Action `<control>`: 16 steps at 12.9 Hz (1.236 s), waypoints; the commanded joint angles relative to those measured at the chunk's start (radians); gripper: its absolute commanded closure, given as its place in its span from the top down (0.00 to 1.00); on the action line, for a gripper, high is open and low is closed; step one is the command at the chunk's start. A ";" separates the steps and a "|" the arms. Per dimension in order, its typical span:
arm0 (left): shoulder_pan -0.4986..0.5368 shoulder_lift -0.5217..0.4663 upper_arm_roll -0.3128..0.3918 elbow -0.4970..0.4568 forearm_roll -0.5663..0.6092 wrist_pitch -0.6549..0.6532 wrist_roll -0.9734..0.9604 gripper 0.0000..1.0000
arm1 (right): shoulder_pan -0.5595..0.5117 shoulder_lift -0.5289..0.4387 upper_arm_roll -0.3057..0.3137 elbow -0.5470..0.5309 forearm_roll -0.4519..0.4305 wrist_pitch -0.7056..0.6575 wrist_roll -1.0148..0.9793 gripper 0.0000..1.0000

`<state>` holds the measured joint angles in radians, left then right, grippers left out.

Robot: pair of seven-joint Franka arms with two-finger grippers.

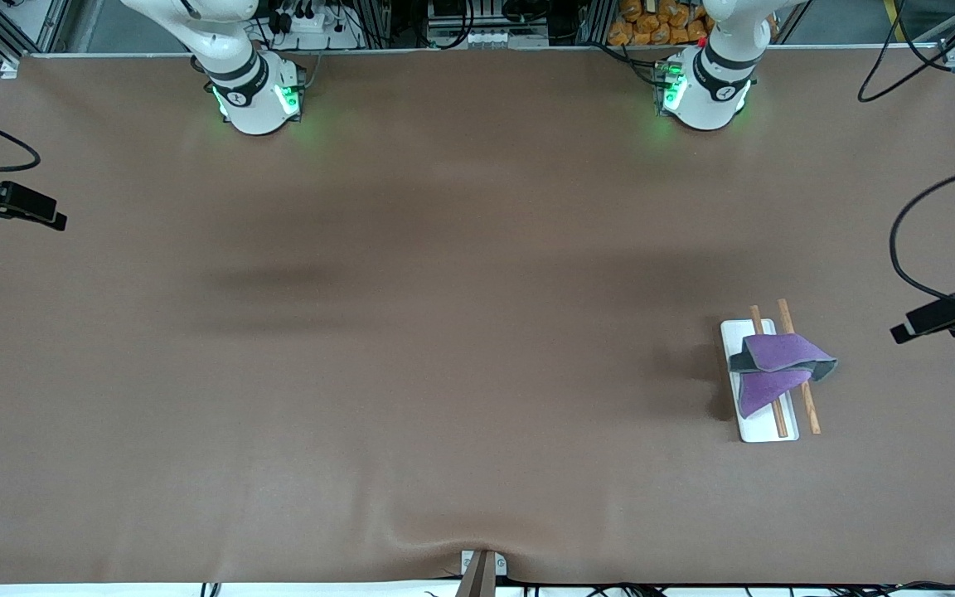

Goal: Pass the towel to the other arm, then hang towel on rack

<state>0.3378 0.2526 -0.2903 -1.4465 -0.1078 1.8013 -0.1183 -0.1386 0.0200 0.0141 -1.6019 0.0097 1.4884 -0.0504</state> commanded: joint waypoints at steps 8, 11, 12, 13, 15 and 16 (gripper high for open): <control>0.009 -0.102 -0.164 0.041 0.188 -0.180 -0.112 1.00 | 0.014 -0.044 -0.013 0.003 0.006 -0.031 0.006 1.00; 0.007 -0.134 -0.176 0.040 0.185 -0.186 -0.106 1.00 | 0.016 -0.051 -0.011 0.003 0.001 -0.030 0.003 1.00; -0.005 -0.174 -0.167 0.031 0.183 -0.186 -0.100 1.00 | 0.019 -0.051 -0.009 0.003 0.000 -0.030 0.001 1.00; -0.038 -0.186 -0.138 0.028 0.183 -0.200 -0.098 1.00 | 0.019 -0.051 -0.008 0.003 -0.001 -0.030 0.001 1.00; -0.142 -0.208 -0.040 0.026 0.183 -0.249 -0.112 1.00 | 0.019 -0.051 -0.005 0.003 -0.001 -0.027 0.001 1.00; -0.176 -0.213 -0.009 0.018 0.181 -0.250 -0.112 1.00 | 0.019 -0.051 -0.005 0.003 -0.001 -0.027 0.001 1.00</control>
<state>0.2336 0.0690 -0.3675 -1.4073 0.0583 1.5680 -0.2187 -0.1309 -0.0166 0.0139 -1.5962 0.0111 1.4688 -0.0494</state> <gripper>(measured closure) 0.000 0.000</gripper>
